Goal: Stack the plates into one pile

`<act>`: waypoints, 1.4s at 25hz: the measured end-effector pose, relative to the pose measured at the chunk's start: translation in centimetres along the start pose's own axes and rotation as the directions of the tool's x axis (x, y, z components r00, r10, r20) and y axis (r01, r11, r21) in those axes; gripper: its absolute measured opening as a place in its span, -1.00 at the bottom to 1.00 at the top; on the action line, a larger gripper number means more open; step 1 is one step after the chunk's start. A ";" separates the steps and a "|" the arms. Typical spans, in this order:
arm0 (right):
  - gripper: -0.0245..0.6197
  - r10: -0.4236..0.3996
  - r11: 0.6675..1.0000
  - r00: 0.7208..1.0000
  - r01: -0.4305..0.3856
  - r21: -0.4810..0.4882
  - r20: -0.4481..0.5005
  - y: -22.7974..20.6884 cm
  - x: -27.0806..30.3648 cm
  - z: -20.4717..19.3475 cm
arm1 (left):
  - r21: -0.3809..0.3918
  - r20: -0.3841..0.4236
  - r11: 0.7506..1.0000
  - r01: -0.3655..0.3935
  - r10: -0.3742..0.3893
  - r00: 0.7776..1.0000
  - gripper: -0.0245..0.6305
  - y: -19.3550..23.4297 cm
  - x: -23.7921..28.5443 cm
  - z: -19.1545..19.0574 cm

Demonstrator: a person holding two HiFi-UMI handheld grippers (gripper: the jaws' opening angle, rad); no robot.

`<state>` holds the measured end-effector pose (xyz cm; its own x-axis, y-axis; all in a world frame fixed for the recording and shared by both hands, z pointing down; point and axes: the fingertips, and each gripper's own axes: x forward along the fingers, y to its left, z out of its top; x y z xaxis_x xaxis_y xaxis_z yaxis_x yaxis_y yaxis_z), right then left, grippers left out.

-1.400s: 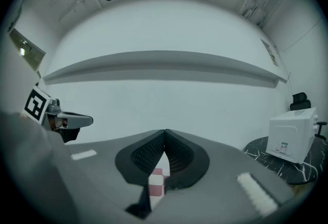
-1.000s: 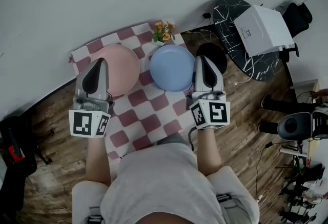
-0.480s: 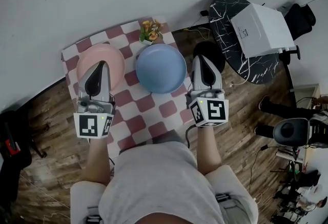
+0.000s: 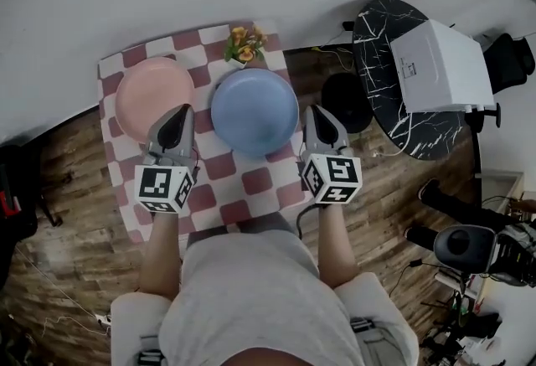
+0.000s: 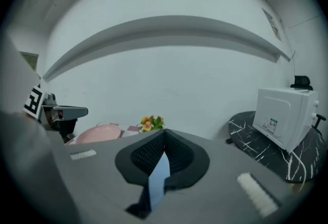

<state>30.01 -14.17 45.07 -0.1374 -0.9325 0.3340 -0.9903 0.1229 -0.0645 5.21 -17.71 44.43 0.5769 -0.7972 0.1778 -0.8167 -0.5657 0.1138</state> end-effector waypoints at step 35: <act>-0.70 0.148 0.963 0.847 -0.006 0.268 -0.510 -3.4 6.5 -18.5 | -0.276 -0.546 0.942 -0.194 0.013 0.838 -0.69 -1.3 5.8 -18.9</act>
<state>32.16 -14.32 64.86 -0.2726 -0.5987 0.7531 -0.9479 0.0332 -0.3167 9.43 -17.63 63.78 0.4678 -0.5601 0.6837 -0.8834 -0.3202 0.3421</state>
